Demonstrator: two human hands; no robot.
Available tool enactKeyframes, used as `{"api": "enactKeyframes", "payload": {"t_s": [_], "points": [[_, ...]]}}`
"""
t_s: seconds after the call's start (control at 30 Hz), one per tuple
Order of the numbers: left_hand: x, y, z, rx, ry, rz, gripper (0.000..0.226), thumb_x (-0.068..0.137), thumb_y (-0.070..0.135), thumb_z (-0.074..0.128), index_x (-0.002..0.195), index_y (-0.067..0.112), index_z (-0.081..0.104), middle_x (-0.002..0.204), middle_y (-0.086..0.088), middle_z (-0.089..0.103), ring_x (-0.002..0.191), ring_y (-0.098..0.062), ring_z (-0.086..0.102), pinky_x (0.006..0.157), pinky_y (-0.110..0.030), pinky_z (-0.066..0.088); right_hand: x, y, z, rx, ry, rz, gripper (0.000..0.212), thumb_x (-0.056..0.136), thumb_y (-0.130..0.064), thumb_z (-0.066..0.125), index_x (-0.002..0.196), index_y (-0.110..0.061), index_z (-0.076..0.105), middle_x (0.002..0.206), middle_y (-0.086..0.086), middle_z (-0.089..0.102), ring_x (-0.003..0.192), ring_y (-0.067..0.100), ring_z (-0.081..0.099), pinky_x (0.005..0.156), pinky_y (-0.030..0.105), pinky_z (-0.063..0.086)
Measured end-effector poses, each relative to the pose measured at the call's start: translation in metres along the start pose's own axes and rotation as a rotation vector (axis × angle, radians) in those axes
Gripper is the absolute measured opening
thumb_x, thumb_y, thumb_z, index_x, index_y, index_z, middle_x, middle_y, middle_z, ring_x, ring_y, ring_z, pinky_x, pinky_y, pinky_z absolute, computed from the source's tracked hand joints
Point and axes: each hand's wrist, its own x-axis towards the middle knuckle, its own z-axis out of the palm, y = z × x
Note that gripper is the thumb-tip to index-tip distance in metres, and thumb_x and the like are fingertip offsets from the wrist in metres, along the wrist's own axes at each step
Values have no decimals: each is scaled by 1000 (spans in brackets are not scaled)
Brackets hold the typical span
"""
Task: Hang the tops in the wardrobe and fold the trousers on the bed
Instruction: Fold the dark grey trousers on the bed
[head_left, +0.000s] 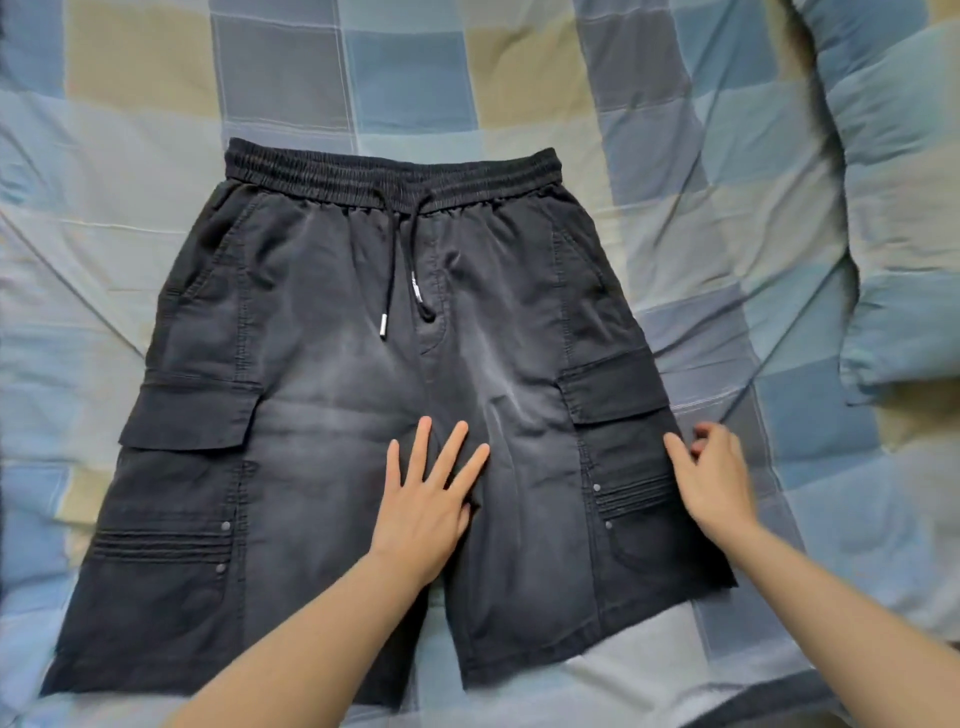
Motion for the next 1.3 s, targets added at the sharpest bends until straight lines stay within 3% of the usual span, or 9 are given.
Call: {"api": "enactKeyframes", "payload": {"t_s": [0.17, 0.3, 0.43, 0.57, 0.67, 0.87, 0.97, 1.07, 1.3], "points": [[0, 4, -5, -46, -25, -29, 83, 96, 10, 40, 152, 32, -17, 160, -2, -25, 143, -39, -29, 118, -55, -4, -35, 48, 7, 9, -174, 2, 33, 90, -42, 59, 111, -18, 49, 102, 8, 65, 98, 33, 60, 71, 36, 43], [-9, 11, -11, -232, 59, -13, 107, 72, -22, 39, 152, 31, -8, 162, 4, -16, 141, -28, -33, 120, -50, -5, -38, 70, -3, 70, -14, 5, 14, 95, -19, 56, 98, -6, 59, 89, 13, 67, 88, 37, 61, 67, 32, 35], [-15, 17, -10, -90, -198, -33, 87, 88, 12, 44, 156, 30, -7, 161, 2, -23, 136, -28, -40, 119, -53, -9, -40, 82, -17, 117, 49, 106, 23, 98, -17, 51, 89, 0, 63, 84, 19, 67, 83, 37, 60, 65, 32, 30], [-8, 50, -28, -158, -223, -154, 71, 83, 32, 44, 151, 28, 26, 164, -2, -12, 142, -32, -34, 110, -63, -18, -55, 70, -21, 229, -213, 119, 30, 96, -37, 52, 97, -8, 61, 86, 8, 64, 89, 29, 58, 73, 33, 37], [-5, 79, -36, -301, -100, -72, 53, 91, 38, 42, 142, 24, 46, 164, -1, 9, 149, -23, -18, 116, -53, -11, -74, 52, -18, 193, -372, 34, 43, 91, -16, 62, 128, 0, 49, 108, 15, 63, 94, 24, 58, 81, 31, 42], [6, 114, -73, -1317, -189, -340, 52, 92, 54, 54, 133, 22, 59, 134, 5, 60, 127, -13, 52, 108, -31, 38, -148, -16, -29, 266, -520, -456, 50, 90, -7, 58, 138, -8, 45, 120, 4, 58, 102, 20, 58, 93, 23, 42], [9, 102, -79, -1201, -128, -407, 12, 89, 30, 64, 91, 18, 66, 94, 0, 71, 96, -23, 65, 84, -36, 51, -159, -41, -43, 111, -662, -735, 31, 93, -23, 54, 123, -15, 57, 100, -1, 54, 92, 13, 53, 84, 22, 42], [5, 76, -80, -958, -120, -372, 13, 90, 11, 53, 83, 21, 56, 91, -2, 67, 94, -27, 61, 71, -31, 42, -131, -73, -58, -10, -483, -867, 26, 97, -30, 47, 94, -13, 66, 86, -1, 58, 83, 18, 54, 76, 31, 43], [-9, 37, -71, -1075, -172, -318, 20, 95, 15, 54, 111, 20, 64, 110, 2, 69, 105, -20, 60, 85, -29, 46, 6, -188, -38, 105, -275, -306, 36, 98, -35, 45, 118, -6, 55, 109, 11, 60, 101, 27, 57, 92, 38, 46]]}}
